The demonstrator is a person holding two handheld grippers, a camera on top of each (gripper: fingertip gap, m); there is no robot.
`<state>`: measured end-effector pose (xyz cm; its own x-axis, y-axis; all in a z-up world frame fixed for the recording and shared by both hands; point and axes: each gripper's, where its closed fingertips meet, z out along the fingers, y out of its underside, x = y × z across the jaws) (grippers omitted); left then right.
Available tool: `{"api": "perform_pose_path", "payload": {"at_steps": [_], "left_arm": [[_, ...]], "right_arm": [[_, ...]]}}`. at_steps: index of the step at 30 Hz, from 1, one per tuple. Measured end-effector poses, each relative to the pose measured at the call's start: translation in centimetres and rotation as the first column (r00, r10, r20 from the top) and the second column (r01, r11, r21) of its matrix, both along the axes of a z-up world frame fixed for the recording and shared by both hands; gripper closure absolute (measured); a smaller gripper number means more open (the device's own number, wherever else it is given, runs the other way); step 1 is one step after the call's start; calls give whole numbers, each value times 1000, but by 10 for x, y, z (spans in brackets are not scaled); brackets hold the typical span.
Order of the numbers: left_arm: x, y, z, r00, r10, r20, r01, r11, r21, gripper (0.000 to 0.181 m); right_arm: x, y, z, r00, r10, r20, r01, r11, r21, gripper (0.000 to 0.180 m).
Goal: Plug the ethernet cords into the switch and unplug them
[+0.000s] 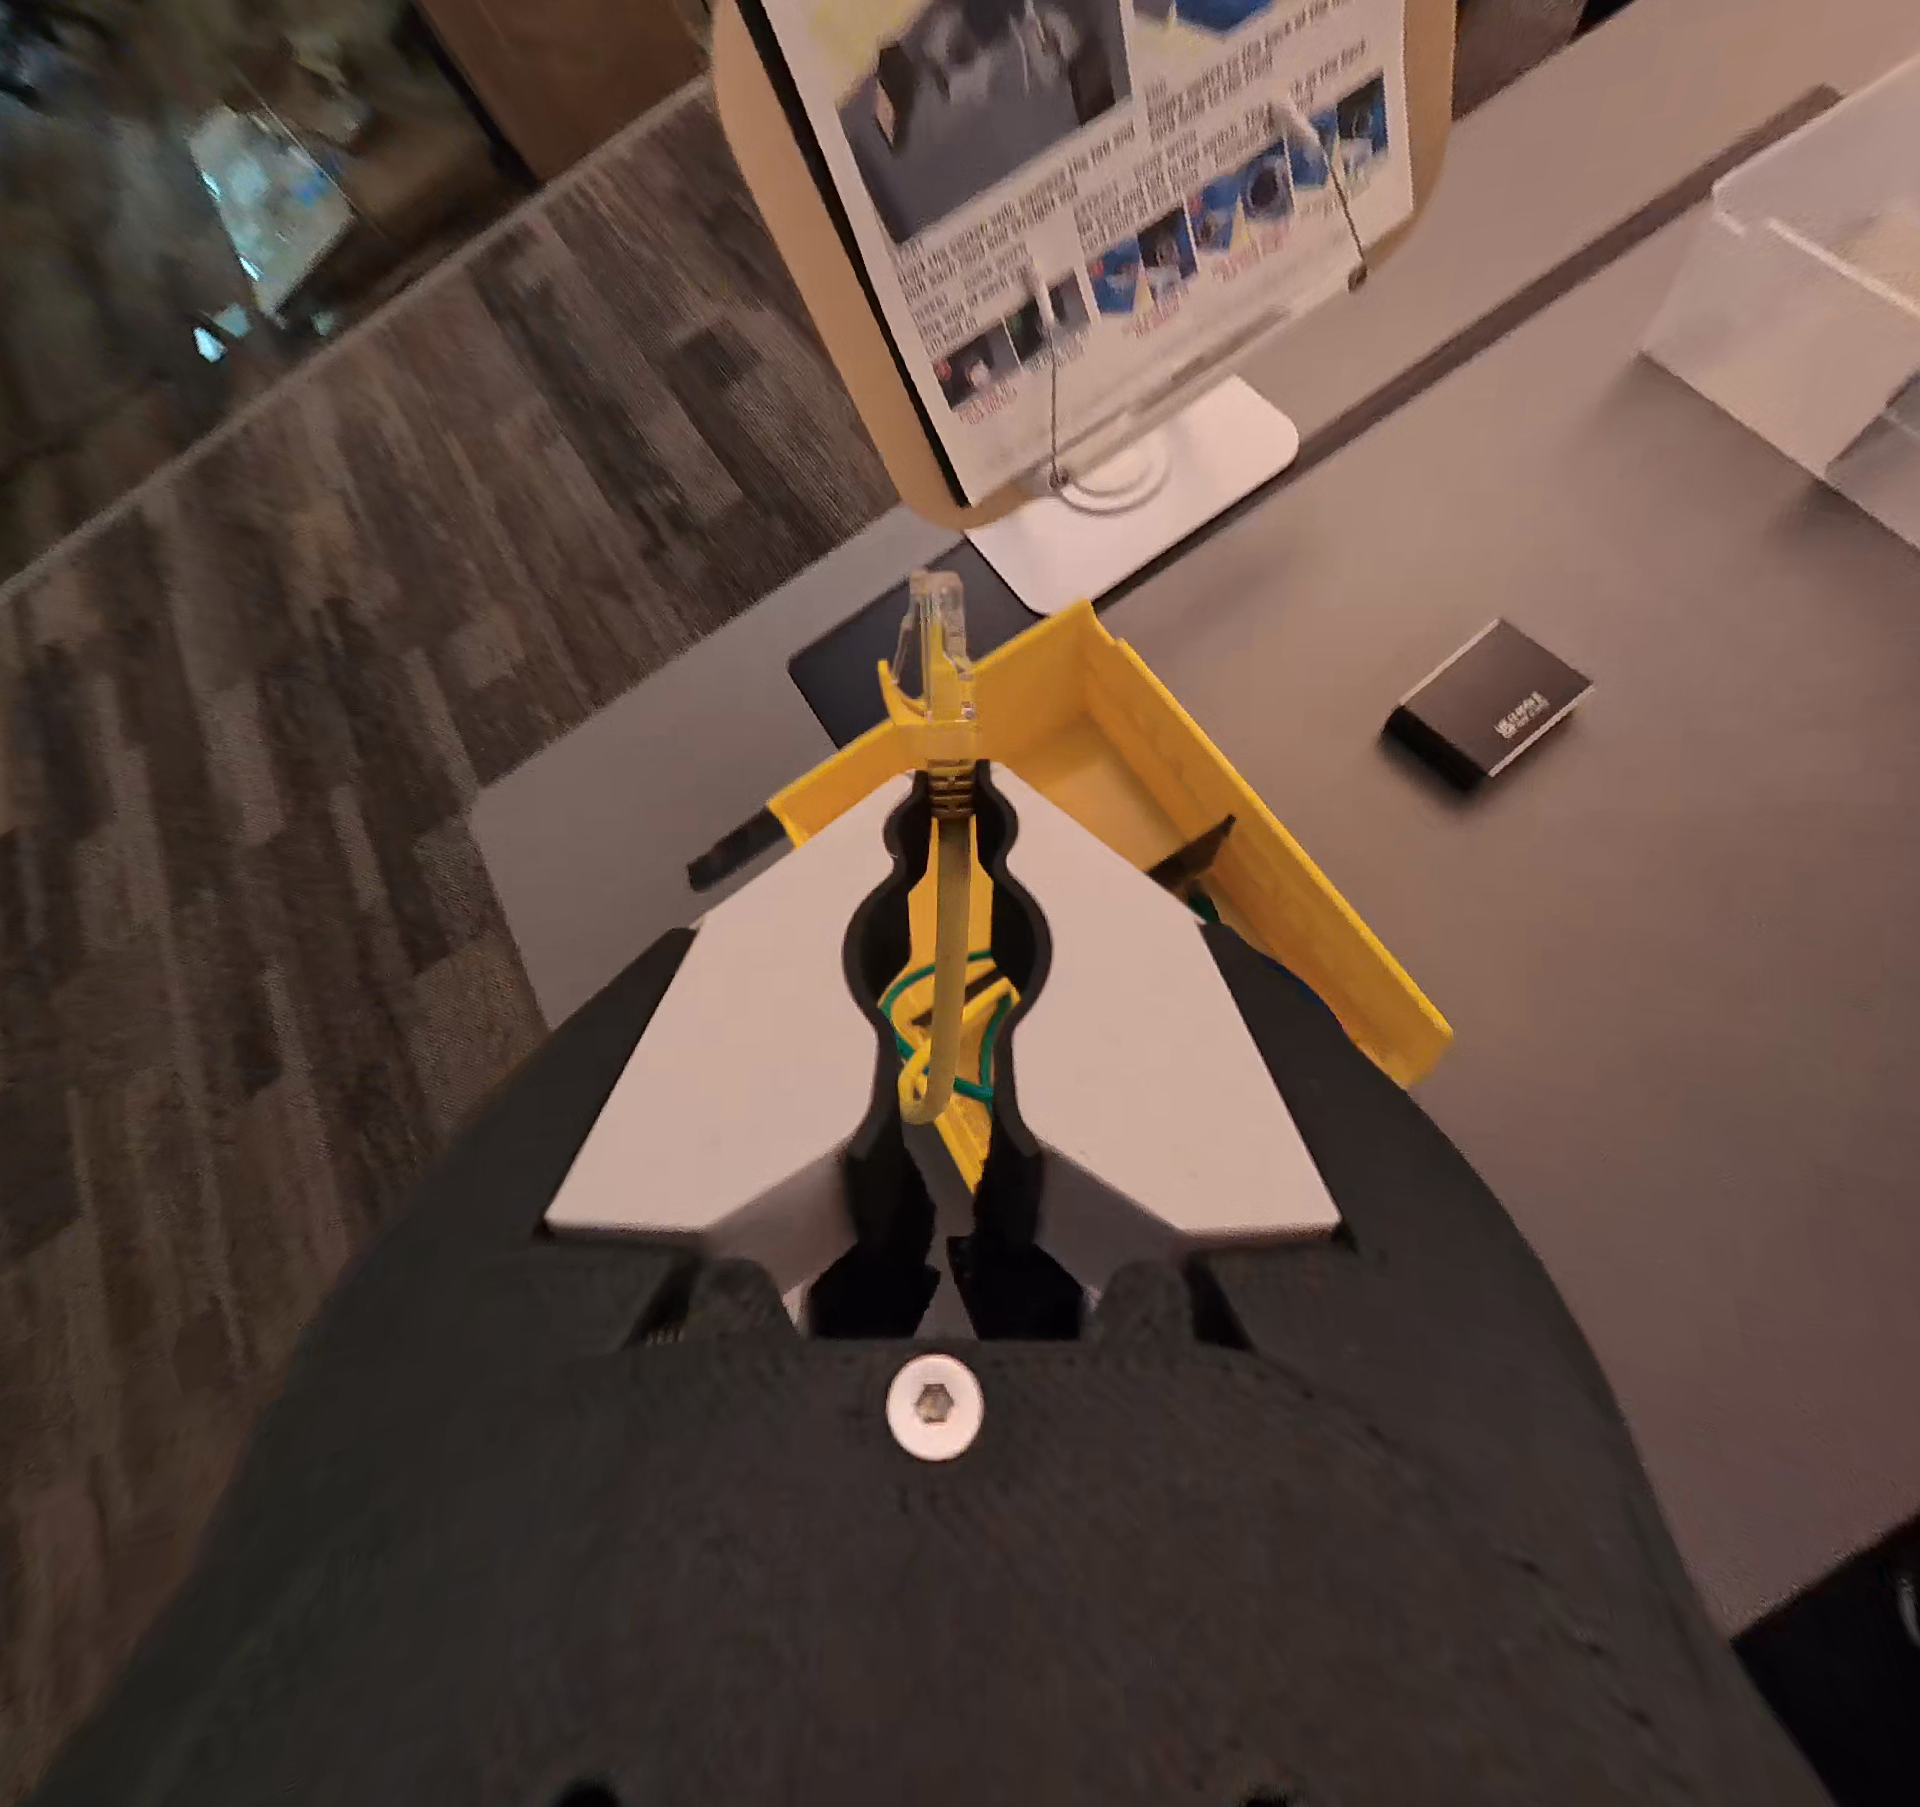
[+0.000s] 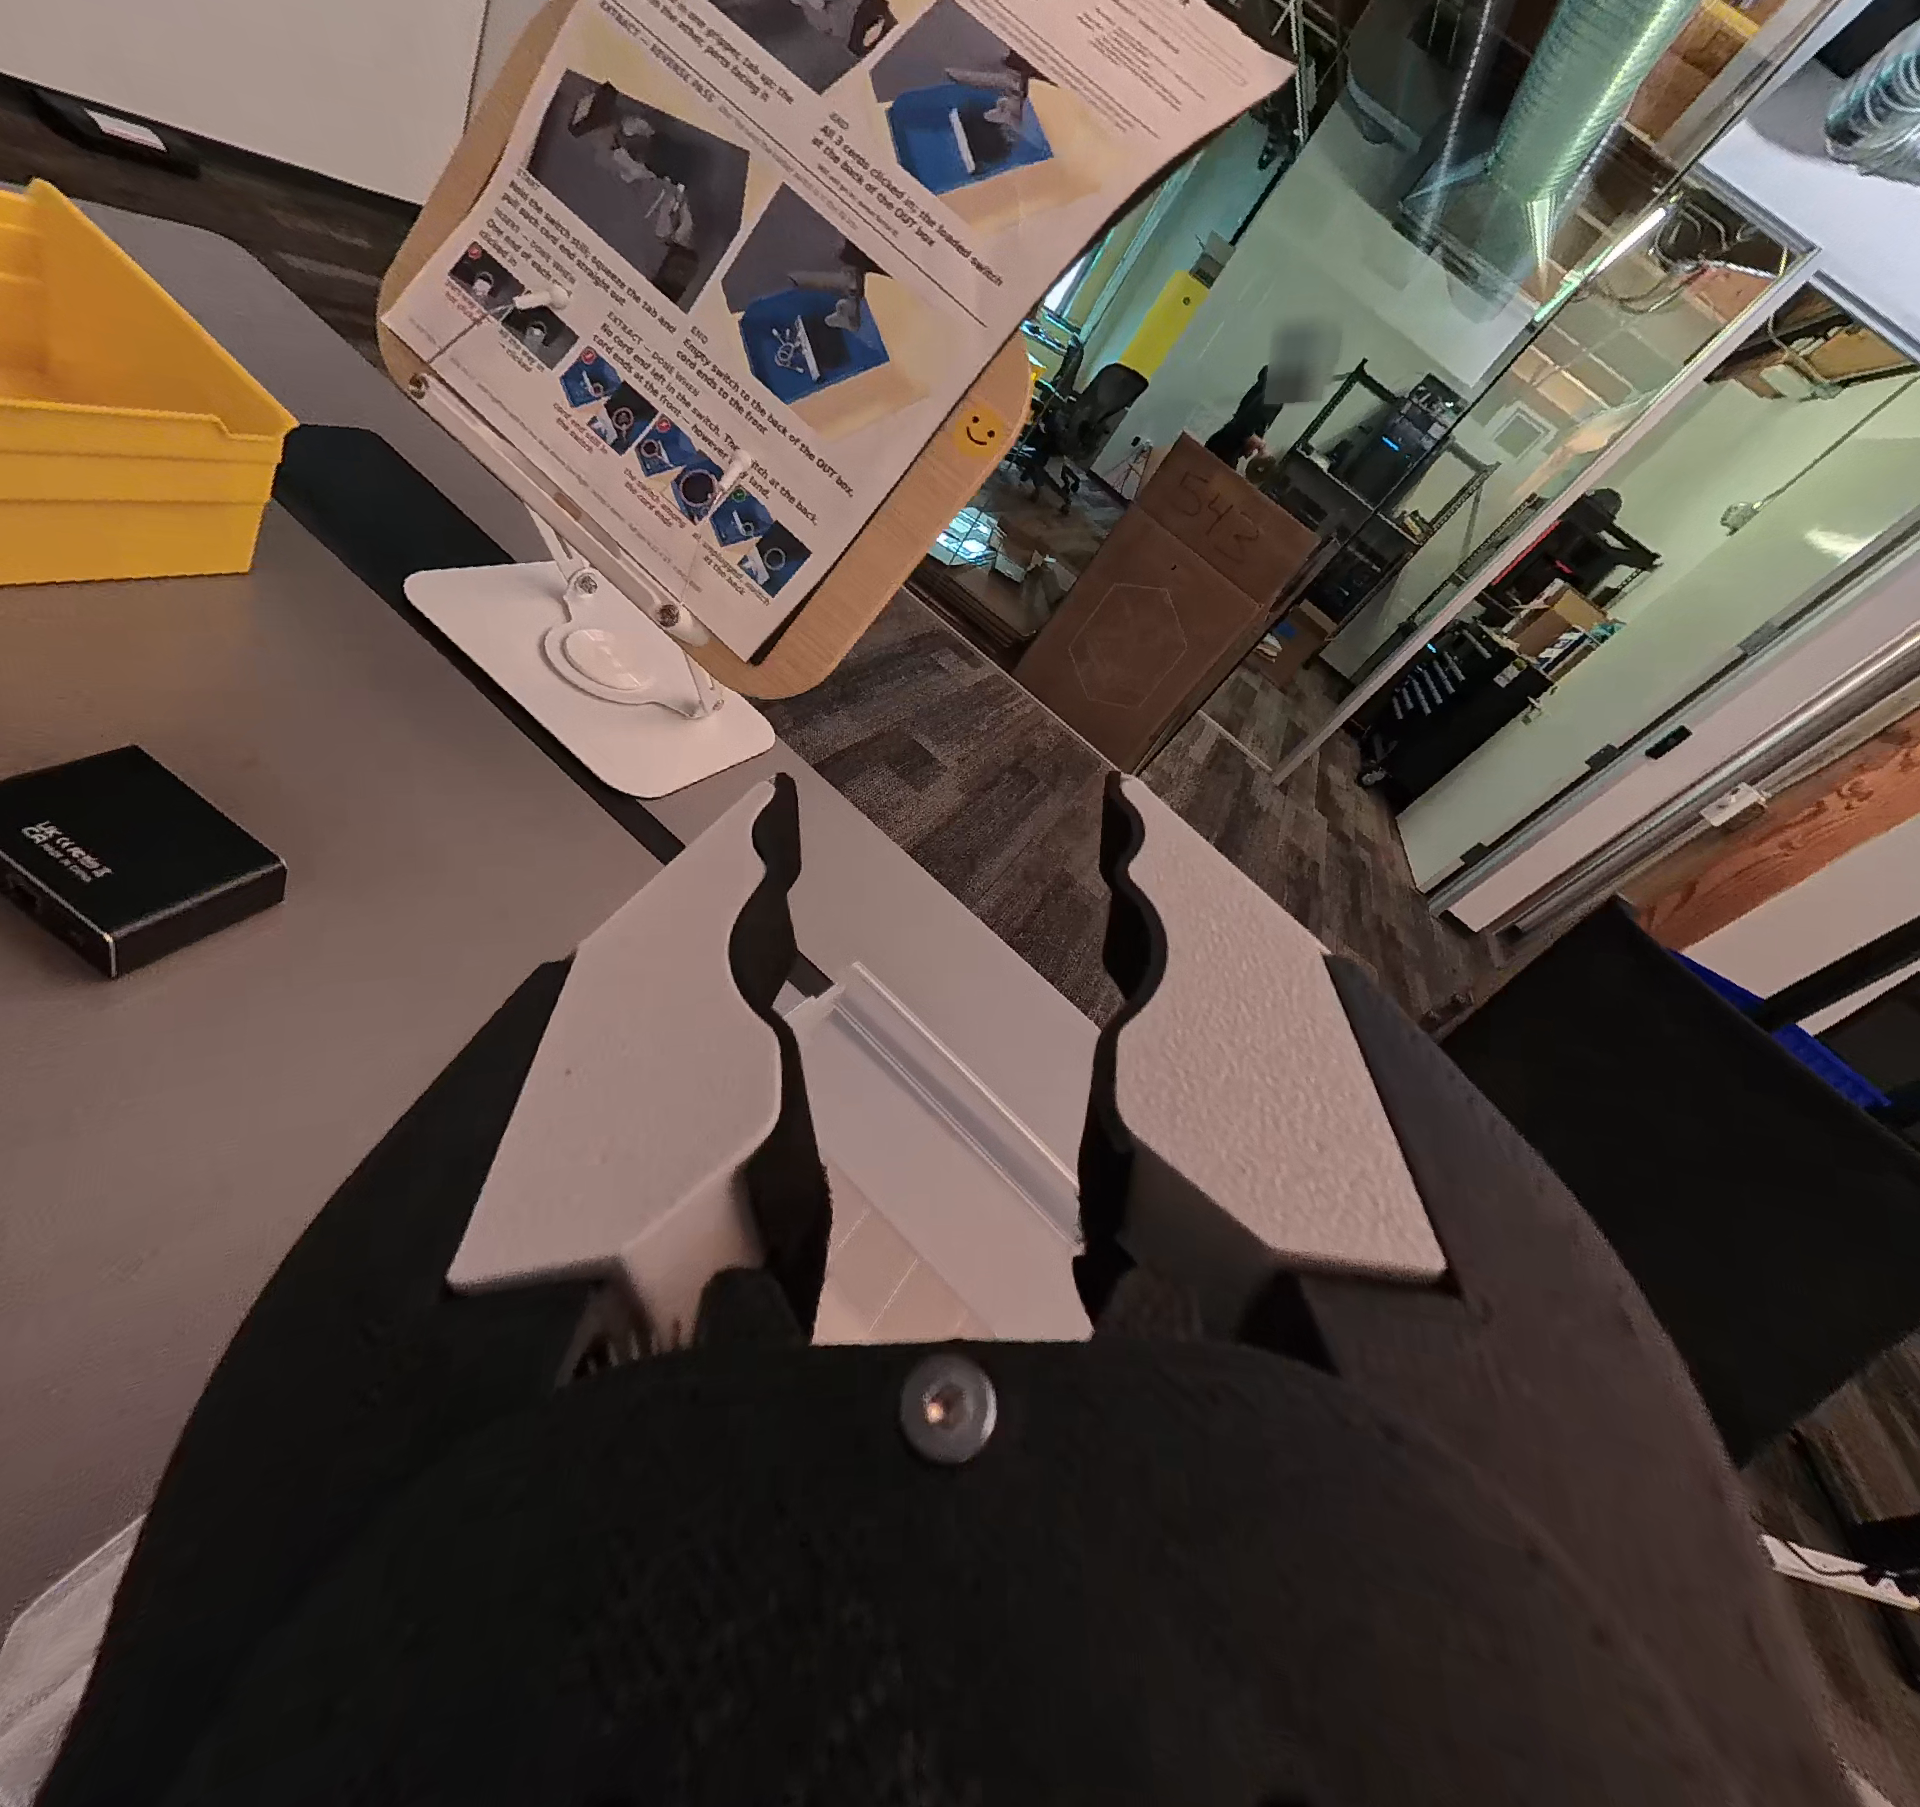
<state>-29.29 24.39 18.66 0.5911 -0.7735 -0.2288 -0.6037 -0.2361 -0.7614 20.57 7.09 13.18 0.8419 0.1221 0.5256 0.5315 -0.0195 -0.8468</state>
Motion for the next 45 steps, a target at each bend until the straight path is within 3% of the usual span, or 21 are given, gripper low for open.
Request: {"api": "perform_pose_path", "payload": {"at_steps": [4,8,11,14,21,25,29,31,35,39,43,44,45], "left_arm": [[7,-11,25,1000,-27,1,27,997,67,174],[1,-11,11,997,26,-74,-12,982,188,174],[11,-19,0,999,-42,-30,48,970,238,174],[12,-16,-1,1000,-16,-22,22,947,322,174],[38,-46,69,988,-80,134,19,914,405,175],[76,-91,87,959,-247,138,173,897,406,174],[124,-139,61,876,-460,142,399,859,319,174],[147,-167,44,798,-578,171,531,808,254,175],[188,-227,16,592,-763,258,756,637,148,174],[218,-268,-2,419,-840,345,872,478,107,175],[239,-278,-14,342,-852,397,909,406,90,175],[241,-277,-16,332,-850,409,913,399,88,175],[243,-277,-16,320,-847,424,917,389,85,174]], "right_arm": [[-12,5,-1,999,24,24,-24,1000,-11,121],[-25,10,-2,997,50,61,-49,999,-19,121],[-38,15,-2,994,85,68,-84,996,-24,122],[-56,22,-5,989,128,78,-125,991,-37,122],[-125,40,-13,941,329,86,-324,944,-61,121],[-171,39,-17,875,479,62,-475,877,-72,120],[-225,18,-5,732,680,-46,-681,732,-9,121],[-250,2,1,629,771,-93,-773,634,25,121],[-294,-35,15,390,902,-187,-905,412,103,116],[-319,-60,27,183,942,-281,-952,241,190,111],[-334,-59,13,147,941,-306,-966,203,160,115],[-337,-59,9,140,942,-306,-970,192,147,125],[-337,-58,7,143,944,-298,-972,191,139,155]]}}
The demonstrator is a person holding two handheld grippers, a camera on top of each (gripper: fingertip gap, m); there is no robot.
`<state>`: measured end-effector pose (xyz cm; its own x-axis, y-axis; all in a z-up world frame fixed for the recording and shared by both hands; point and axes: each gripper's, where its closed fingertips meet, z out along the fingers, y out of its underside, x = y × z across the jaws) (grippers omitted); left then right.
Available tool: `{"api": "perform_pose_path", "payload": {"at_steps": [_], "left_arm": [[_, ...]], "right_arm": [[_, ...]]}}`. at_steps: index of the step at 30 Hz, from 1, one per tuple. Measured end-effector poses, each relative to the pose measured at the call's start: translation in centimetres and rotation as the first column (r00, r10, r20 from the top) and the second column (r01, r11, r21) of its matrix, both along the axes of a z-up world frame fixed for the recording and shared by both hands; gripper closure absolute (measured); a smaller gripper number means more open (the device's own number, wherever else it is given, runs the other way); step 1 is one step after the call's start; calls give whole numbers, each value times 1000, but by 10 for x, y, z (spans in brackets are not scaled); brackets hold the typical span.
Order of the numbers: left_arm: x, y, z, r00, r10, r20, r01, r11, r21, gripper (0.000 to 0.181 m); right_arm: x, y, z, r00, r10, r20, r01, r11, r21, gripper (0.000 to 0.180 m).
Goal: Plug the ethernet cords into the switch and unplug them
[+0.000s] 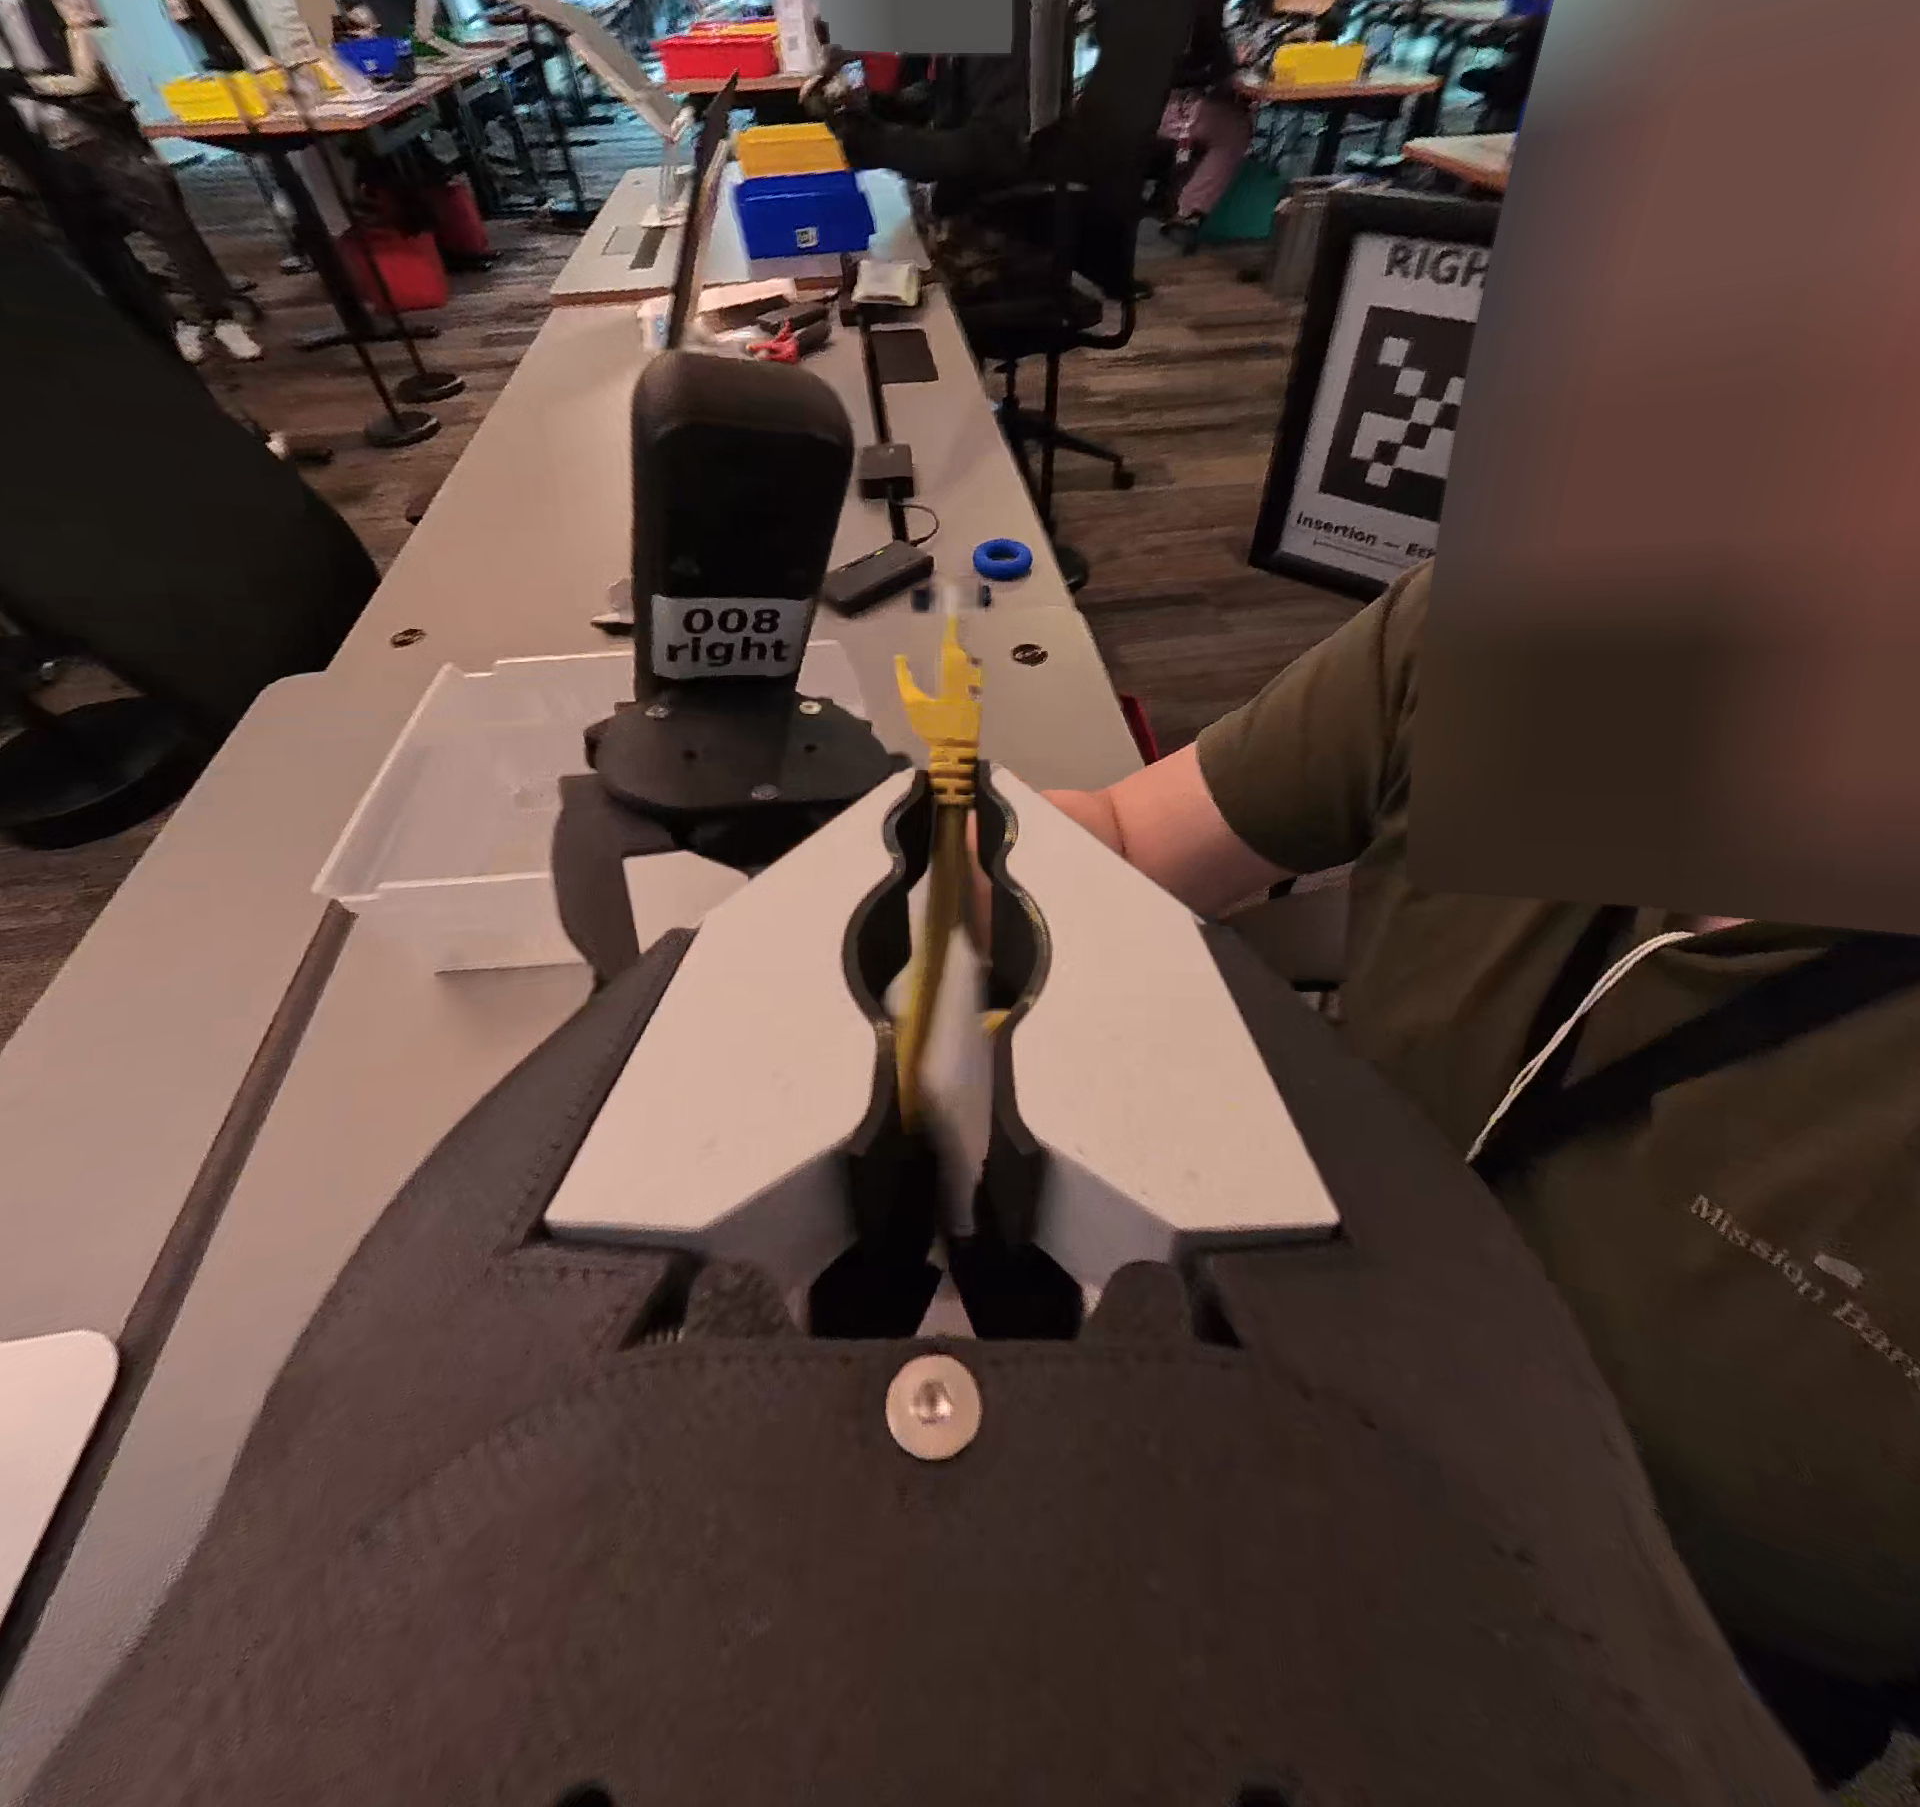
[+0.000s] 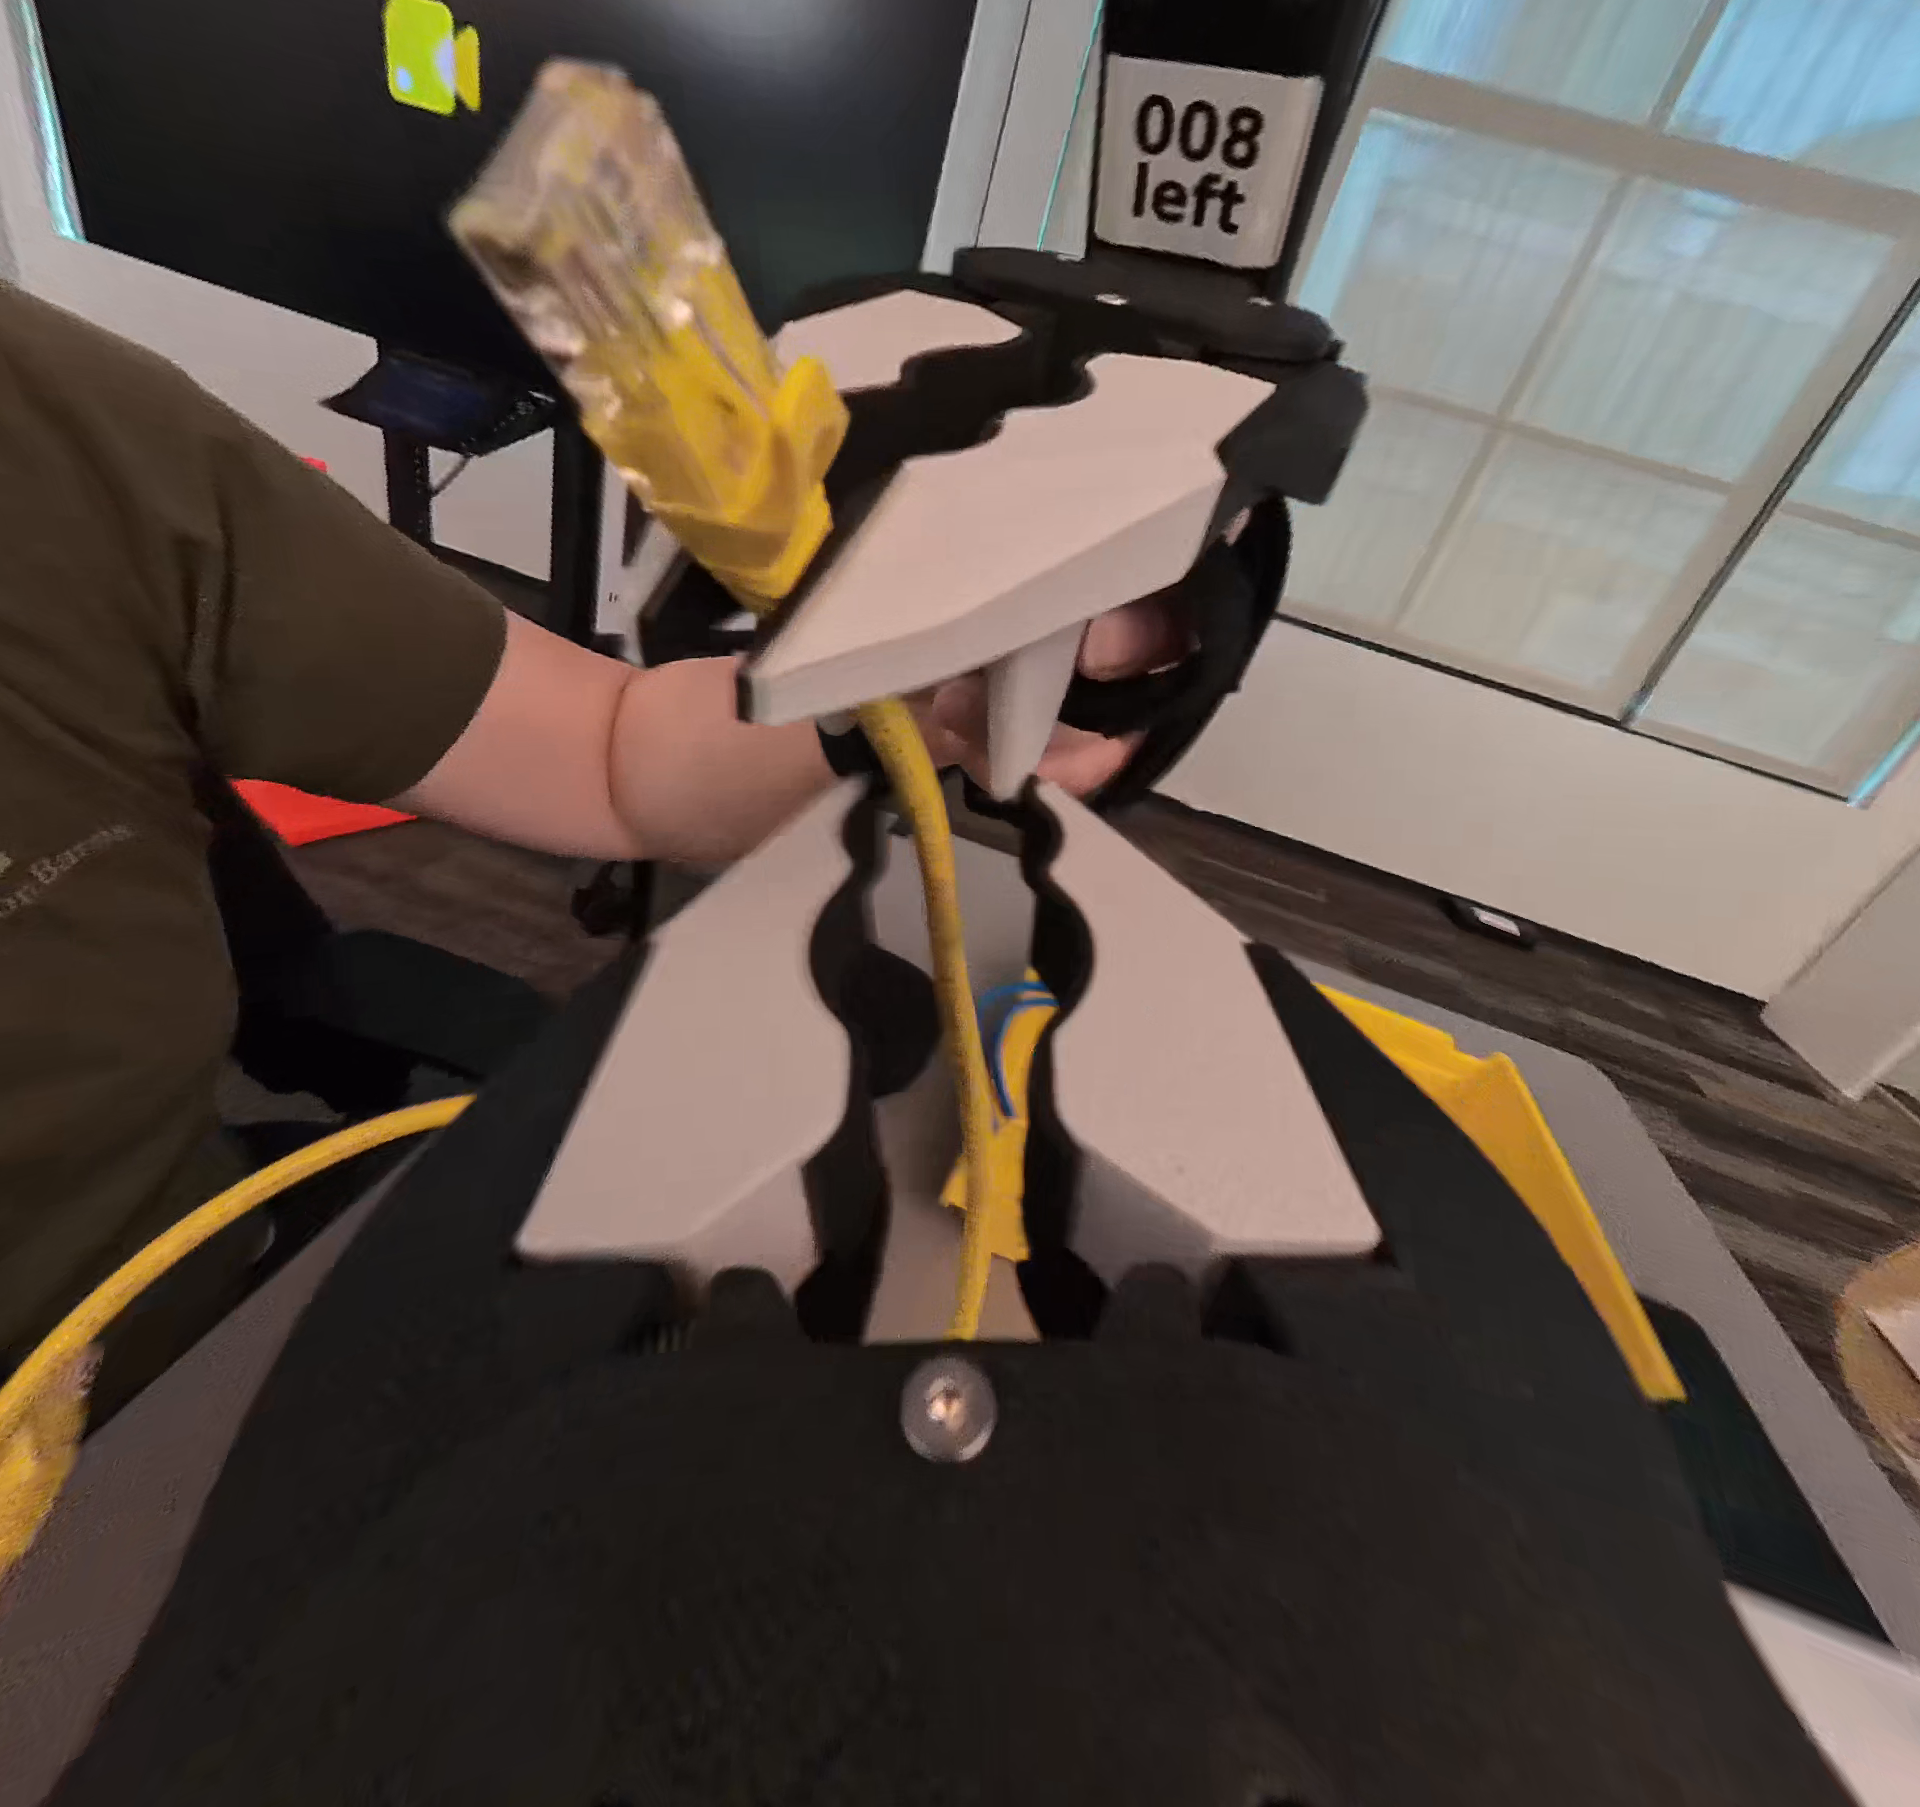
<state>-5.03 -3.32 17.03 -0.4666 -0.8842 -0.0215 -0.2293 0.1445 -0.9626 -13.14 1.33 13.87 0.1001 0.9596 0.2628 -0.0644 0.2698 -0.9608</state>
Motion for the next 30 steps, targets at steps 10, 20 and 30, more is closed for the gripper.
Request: {"api": "perform_pose_path", "payload": {"at_steps": [10,20,30], "left_arm": [[-14,49,6,933,338,123,-352,929,114,114],[17,55,-29,800,527,286,-585,582,565,127],[26,53,-23,807,494,323,-575,535,618,165]], "right_arm": [[59,87,-8,687,-705,177,682,709,179,176],[88,98,-16,476,-835,275,797,542,268,176],[85,96,-31,467,-806,363,745,580,329,177]]}}
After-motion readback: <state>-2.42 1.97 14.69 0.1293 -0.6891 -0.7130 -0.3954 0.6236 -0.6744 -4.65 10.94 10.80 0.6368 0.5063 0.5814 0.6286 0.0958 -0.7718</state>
